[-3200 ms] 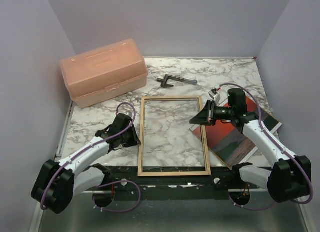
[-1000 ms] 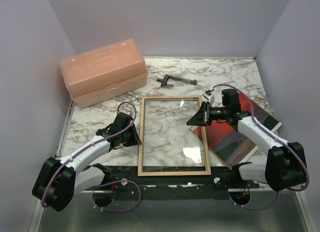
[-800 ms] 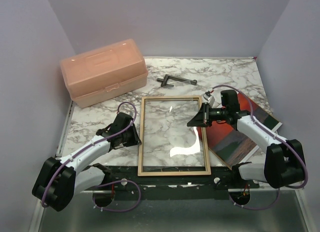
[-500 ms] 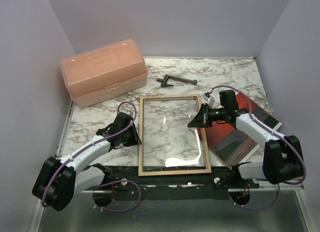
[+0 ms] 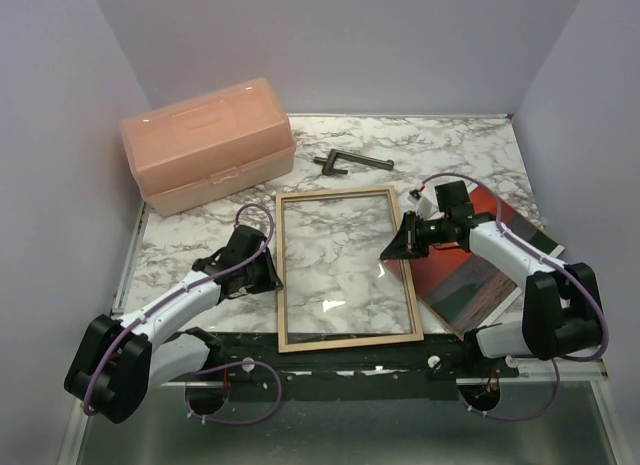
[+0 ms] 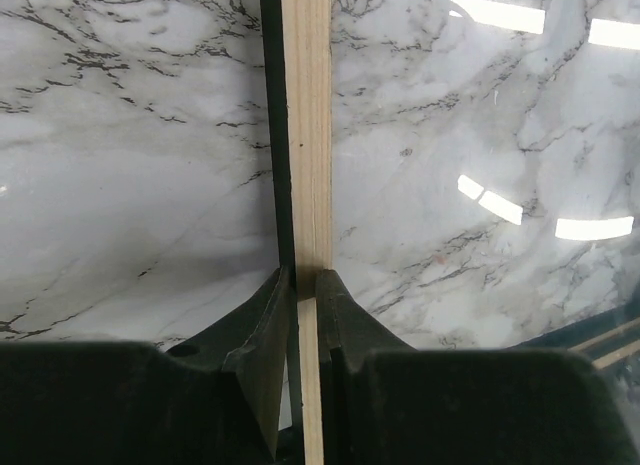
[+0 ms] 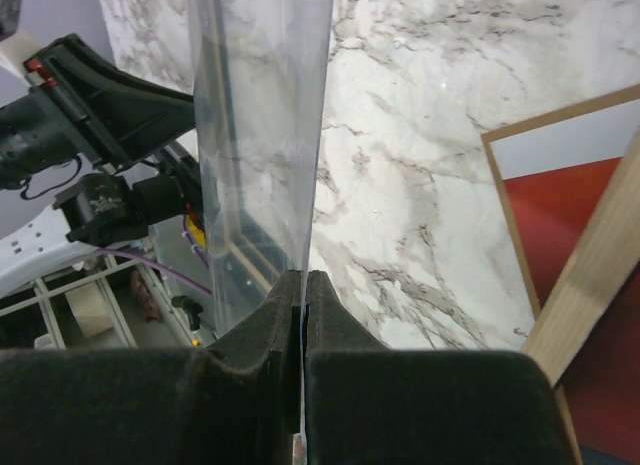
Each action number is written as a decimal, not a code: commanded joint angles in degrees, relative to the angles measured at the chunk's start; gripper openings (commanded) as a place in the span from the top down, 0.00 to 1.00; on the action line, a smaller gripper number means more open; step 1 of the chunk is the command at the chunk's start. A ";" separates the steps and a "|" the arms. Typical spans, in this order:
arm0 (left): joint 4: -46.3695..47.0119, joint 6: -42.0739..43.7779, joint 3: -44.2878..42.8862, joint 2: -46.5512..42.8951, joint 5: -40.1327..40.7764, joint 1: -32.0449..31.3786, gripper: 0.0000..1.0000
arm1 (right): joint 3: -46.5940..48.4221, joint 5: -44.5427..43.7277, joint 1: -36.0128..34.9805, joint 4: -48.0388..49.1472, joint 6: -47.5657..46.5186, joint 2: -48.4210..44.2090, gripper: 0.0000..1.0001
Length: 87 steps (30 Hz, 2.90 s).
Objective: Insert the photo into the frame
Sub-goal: Place the photo frame item in the photo frame.
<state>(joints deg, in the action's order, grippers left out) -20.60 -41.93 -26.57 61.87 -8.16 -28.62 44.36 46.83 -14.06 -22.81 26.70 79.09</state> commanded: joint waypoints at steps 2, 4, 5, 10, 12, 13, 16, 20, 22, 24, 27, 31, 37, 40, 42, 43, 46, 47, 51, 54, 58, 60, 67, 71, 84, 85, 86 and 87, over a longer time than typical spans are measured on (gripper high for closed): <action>-2.55 1.34 1.27 1.85 1.48 -0.56 0.82 | 2.15 -2.74 -0.96 -4.76 -4.22 2.83 0.99; -2.58 1.41 1.29 1.90 1.48 -0.56 0.82 | 2.77 -3.38 -0.96 -5.30 -4.70 3.53 0.99; -2.58 1.41 1.27 1.81 1.42 -0.56 0.82 | 2.91 -3.66 -0.94 -5.40 -4.71 3.80 0.99; -2.60 1.42 1.19 2.01 1.47 -0.65 0.83 | 3.78 -3.85 -0.95 -4.67 -4.45 5.48 0.99; -2.58 1.48 1.20 2.11 1.41 -0.60 0.83 | 3.77 -3.76 -0.96 -4.23 -4.25 6.09 0.99; -2.56 1.42 1.20 2.12 1.44 -0.64 0.82 | 3.73 -3.78 -0.90 -4.09 -4.26 6.32 0.99; -2.57 1.41 1.24 2.17 1.48 -0.73 0.83 | 3.49 -3.64 -0.97 -3.53 -4.03 6.86 0.98; -2.55 1.42 1.18 2.12 1.44 -0.81 0.82 | 2.82 -3.08 -1.09 -2.22 -3.46 6.96 0.96; -2.58 1.42 1.22 2.29 1.40 -0.82 0.83 | 2.77 -3.29 -1.20 -2.07 -3.28 6.87 0.94; -2.49 1.41 1.13 2.39 1.39 -0.91 0.83 | 3.00 -4.20 -1.40 -2.19 -3.30 6.78 0.89; -2.47 1.41 1.10 2.63 1.39 -1.04 0.83 | 3.33 -5.52 -1.56 -2.71 -3.33 6.95 0.83; -2.49 1.57 0.93 2.99 1.39 -1.17 0.83 | 4.17 -8.31 -1.88 -4.59 -3.24 6.52 0.68; -2.54 1.68 0.77 3.61 1.40 -1.43 0.84 | 5.29 -12.30 -2.19 -6.56 -3.41 5.99 0.48; -2.54 1.70 0.68 3.61 1.42 -1.52 0.84 | 5.03 -12.71 -2.61 -6.23 -3.19 6.30 0.44; -2.68 1.68 0.72 3.52 1.48 -1.61 0.84 | 4.98 -13.22 -3.08 -6.08 -3.07 6.72 0.40; -2.68 1.68 0.72 3.44 1.48 -1.61 0.84 | 4.98 -13.54 -3.36 -6.01 -2.94 6.93 0.39; -2.66 1.63 0.78 3.48 1.48 -1.66 0.84 | 4.88 -14.51 -4.09 -5.66 -2.74 7.26 0.35; -2.64 1.68 0.66 3.52 1.56 -1.70 0.84 | 4.91 -14.83 -4.28 -5.54 -2.67 7.50 0.35; -2.64 1.68 0.66 3.62 1.57 -1.79 0.84 | 5.01 -16.47 -5.14 -5.49 -2.48 8.39 0.33; -2.63 1.69 0.56 3.79 1.64 -1.85 0.84 | 4.96 -17.58 -5.85 -5.33 -2.28 8.97 0.32; -2.69 1.68 0.56 3.96 1.73 -1.96 0.84 | 4.95 -19.41 -7.21 -5.40 -2.00 9.58 0.30; -2.68 1.68 0.54 3.96 1.72 -1.96 0.84 | 5.04 -20.27 -7.78 -5.52 -1.87 9.74 0.30; -3.00 1.50 0.47 3.61 2.36 -2.14 0.84 | 5.01 -23.49 -9.11 -6.54 -1.74 9.83 0.29; -2.99 1.50 0.40 3.79 2.46 -2.23 0.84 | 4.95 -24.78 -9.57 -7.20 -1.71 9.42 0.27; -3.14 1.46 0.32 3.88 2.77 -2.40 0.84 | 6.18 -28.62 -10.15 -10.31 -1.70 6.80 0.20; -3.16 1.42 0.34 3.88 2.76 -2.41 0.84 | 6.34 -28.90 -10.17 -10.56 -1.69 6.55 0.20; -3.14 1.41 0.37 3.88 2.72 -2.49 0.84 | 6.40 -29.24 -10.17 -10.74 -1.69 6.37 0.20; -3.14 1.41 0.34 3.88 2.71 -2.48 0.84 | 6.44 -29.65 -10.16 -11.06 -1.73 6.23 0.20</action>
<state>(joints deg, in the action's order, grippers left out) -19.86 -41.56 -27.66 63.77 -7.73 -30.15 48.80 20.01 -23.79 -31.46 24.67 87.24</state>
